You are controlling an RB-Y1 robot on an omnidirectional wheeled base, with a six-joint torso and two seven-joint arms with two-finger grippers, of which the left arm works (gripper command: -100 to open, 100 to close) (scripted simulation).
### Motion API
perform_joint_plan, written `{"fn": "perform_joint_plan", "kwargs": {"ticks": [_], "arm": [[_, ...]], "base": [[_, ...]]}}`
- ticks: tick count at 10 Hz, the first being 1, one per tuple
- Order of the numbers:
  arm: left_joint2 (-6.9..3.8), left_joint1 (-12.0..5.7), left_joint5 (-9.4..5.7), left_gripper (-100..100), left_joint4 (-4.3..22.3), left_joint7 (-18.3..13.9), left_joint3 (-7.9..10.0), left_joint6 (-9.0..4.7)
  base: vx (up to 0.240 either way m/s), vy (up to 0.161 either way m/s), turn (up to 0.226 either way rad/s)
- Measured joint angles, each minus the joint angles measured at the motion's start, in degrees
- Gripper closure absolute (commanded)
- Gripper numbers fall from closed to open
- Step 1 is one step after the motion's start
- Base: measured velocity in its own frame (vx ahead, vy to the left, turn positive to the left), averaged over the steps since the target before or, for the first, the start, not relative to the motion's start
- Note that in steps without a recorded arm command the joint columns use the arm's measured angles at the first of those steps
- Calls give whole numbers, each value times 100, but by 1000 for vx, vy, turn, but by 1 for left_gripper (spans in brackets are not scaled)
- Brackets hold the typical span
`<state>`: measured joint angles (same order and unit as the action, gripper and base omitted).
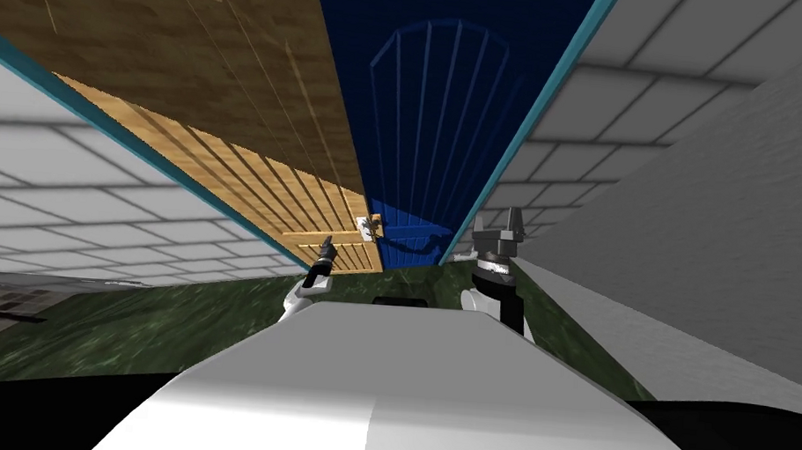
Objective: Pull the door open
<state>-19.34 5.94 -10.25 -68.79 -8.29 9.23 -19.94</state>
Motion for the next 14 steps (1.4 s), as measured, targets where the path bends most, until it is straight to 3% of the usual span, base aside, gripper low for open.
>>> {"fn": "perform_joint_plan", "kwargs": {"ticks": [5, 6, 11, 14], "arm": [[187, -238, 52, -100, -129, 36, -200, -19], [194, -245, 53, 100, -143, 37, -209, -17], [202, -246, 58, 100, -130, 40, -228, -16], [194, -211, 59, 100, -139, 50, -210, -26]], "base": [[192, -76, -119], [-11, 5, 29], [-20, 6, -9], [-140, 52, 59]]}}
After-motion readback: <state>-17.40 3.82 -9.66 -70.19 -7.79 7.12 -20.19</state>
